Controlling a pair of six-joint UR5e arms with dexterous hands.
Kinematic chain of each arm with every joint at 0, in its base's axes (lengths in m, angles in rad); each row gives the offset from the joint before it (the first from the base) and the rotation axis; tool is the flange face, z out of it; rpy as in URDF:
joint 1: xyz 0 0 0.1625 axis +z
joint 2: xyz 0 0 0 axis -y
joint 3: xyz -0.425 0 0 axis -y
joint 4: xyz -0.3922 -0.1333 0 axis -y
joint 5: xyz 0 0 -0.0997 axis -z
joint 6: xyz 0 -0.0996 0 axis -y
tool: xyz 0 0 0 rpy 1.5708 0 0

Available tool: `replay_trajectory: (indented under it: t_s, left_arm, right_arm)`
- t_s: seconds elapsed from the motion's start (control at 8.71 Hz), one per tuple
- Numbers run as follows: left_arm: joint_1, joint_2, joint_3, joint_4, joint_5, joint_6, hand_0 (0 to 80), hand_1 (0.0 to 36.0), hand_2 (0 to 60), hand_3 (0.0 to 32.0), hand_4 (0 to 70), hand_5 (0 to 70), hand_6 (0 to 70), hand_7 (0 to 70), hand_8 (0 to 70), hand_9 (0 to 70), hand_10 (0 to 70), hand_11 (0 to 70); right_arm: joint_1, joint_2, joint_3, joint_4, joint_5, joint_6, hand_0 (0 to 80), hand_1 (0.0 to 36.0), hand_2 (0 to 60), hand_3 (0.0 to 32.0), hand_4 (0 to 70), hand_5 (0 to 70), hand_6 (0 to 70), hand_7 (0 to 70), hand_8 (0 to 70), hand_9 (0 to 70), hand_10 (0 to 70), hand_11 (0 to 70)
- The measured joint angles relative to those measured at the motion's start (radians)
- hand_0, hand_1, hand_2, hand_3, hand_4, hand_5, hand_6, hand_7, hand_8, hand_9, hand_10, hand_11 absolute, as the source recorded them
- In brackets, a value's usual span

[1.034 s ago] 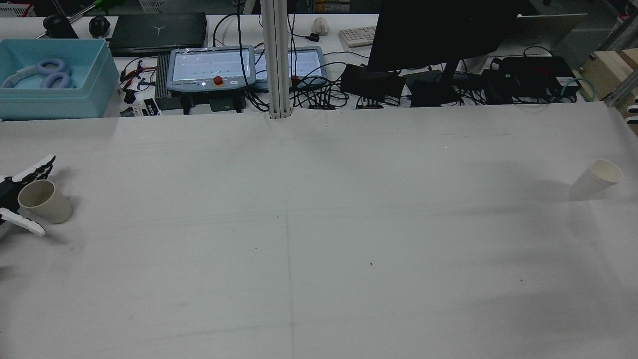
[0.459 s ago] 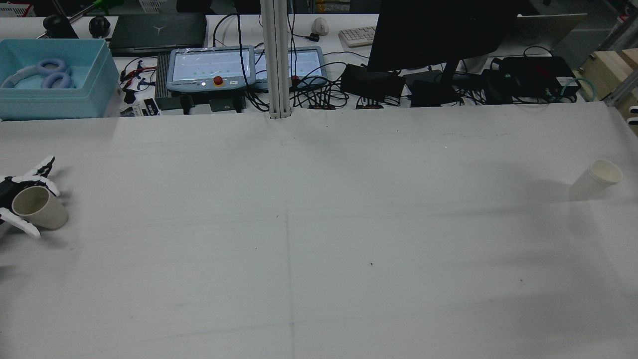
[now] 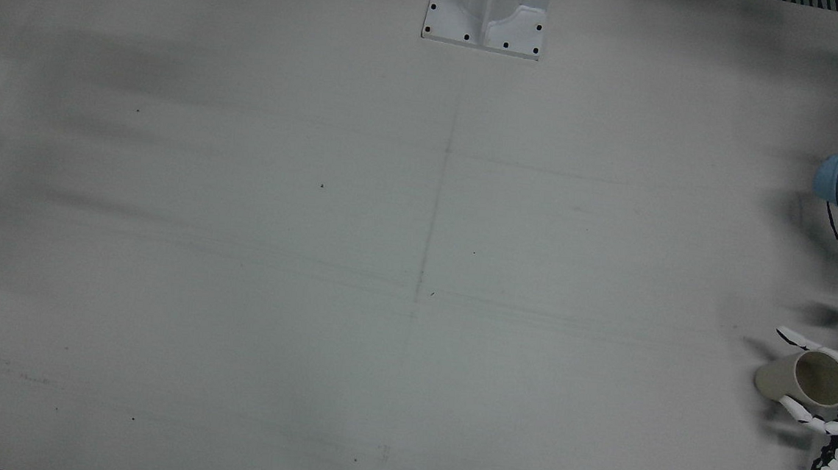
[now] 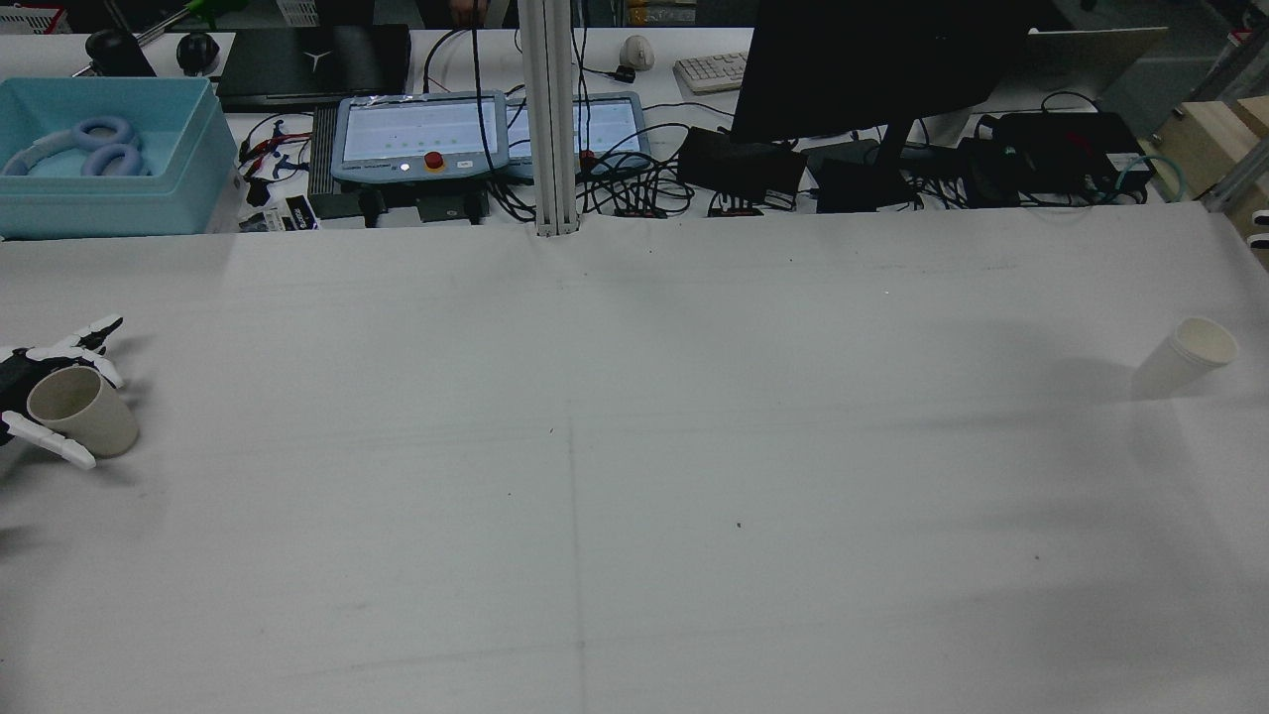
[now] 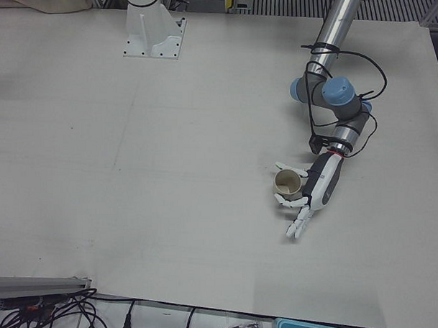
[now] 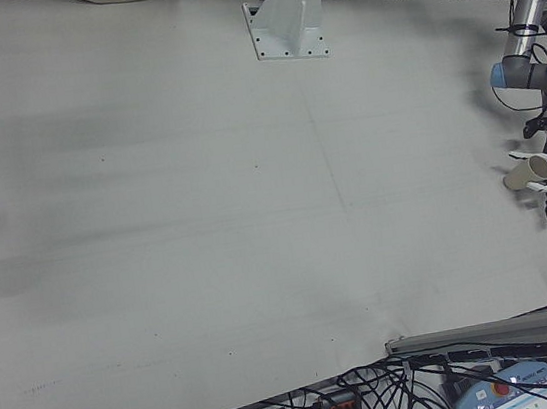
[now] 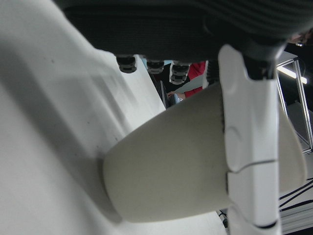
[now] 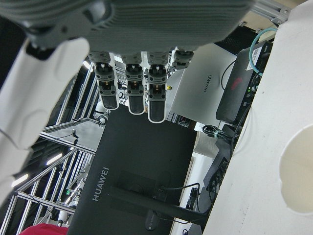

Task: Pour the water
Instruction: 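Close the left hand fingers around the beige cup, then lift the beige cup with the left hand toward the table center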

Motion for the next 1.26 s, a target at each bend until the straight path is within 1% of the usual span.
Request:
replay_trajectory:
  t_s: [0.34, 0.57, 0.8, 1.03, 1.15, 1.26]
  left_arm:
    - [-0.001, 0.0, -0.062, 0.061, 0.001, -0.033, 59.5, 36.0, 60.0, 0.0, 70.0, 70.0, 6.1, 11.8, 4.4, 3.5, 4.8, 8.6]
    - [-0.001, 0.0, -0.134, 0.131, 0.002, -0.062, 59.3, 36.0, 60.0, 0.0, 70.0, 70.0, 5.7, 11.8, 4.2, 3.5, 4.7, 8.5]
    - [0.0, 0.002, -0.231, 0.213, 0.002, -0.074, 60.4, 36.0, 60.0, 0.0, 70.0, 70.0, 5.2, 11.4, 3.7, 2.8, 4.1, 7.6]
    - [0.018, 0.002, -0.34, 0.294, 0.001, -0.074, 61.7, 36.0, 60.0, 0.0, 70.0, 70.0, 6.2, 12.1, 3.8, 3.0, 4.2, 7.9]
    - [0.041, -0.003, -0.381, 0.325, -0.007, -0.073, 62.1, 36.0, 60.0, 0.0, 70.0, 70.0, 6.5, 12.4, 3.8, 3.0, 4.3, 7.9]
    - [0.067, -0.02, -0.402, 0.353, -0.024, -0.073, 61.8, 35.9, 60.0, 0.0, 70.0, 70.0, 6.3, 12.2, 3.7, 2.9, 4.1, 7.7]
  right_arm:
    - [0.002, 0.0, 0.0, 0.0, 0.0, 0.002, 48.3, 7.7, 0.0, 0.0, 17.6, 17.5, 19.5, 26.6, 25.3, 30.2, 4.1, 6.6]
    - [0.005, 0.0, 0.001, 0.003, 0.0, 0.005, 48.2, 7.6, 0.0, 0.0, 16.7, 17.0, 19.1, 25.7, 25.3, 29.9, 4.1, 6.5]
    - [0.01, -0.007, 0.0, 0.019, -0.001, 0.01, 47.4, 6.8, 0.0, 0.0, 15.7, 16.0, 18.6, 24.4, 26.8, 31.6, 6.3, 9.6]
    - [0.013, -0.031, -0.011, 0.083, -0.009, 0.015, 48.1, 7.6, 0.0, 0.0, 17.1, 15.8, 19.7, 25.1, 27.8, 32.4, 7.3, 11.2]
    - [0.007, -0.043, -0.062, 0.147, -0.011, 0.015, 48.6, 7.7, 0.0, 0.0, 19.2, 16.4, 20.3, 25.6, 26.3, 30.4, 5.8, 9.1]
    - [0.0, -0.039, -0.152, 0.233, -0.012, 0.013, 48.4, 7.1, 0.0, 0.0, 22.2, 17.2, 21.7, 27.1, 25.4, 29.4, 4.5, 7.0]
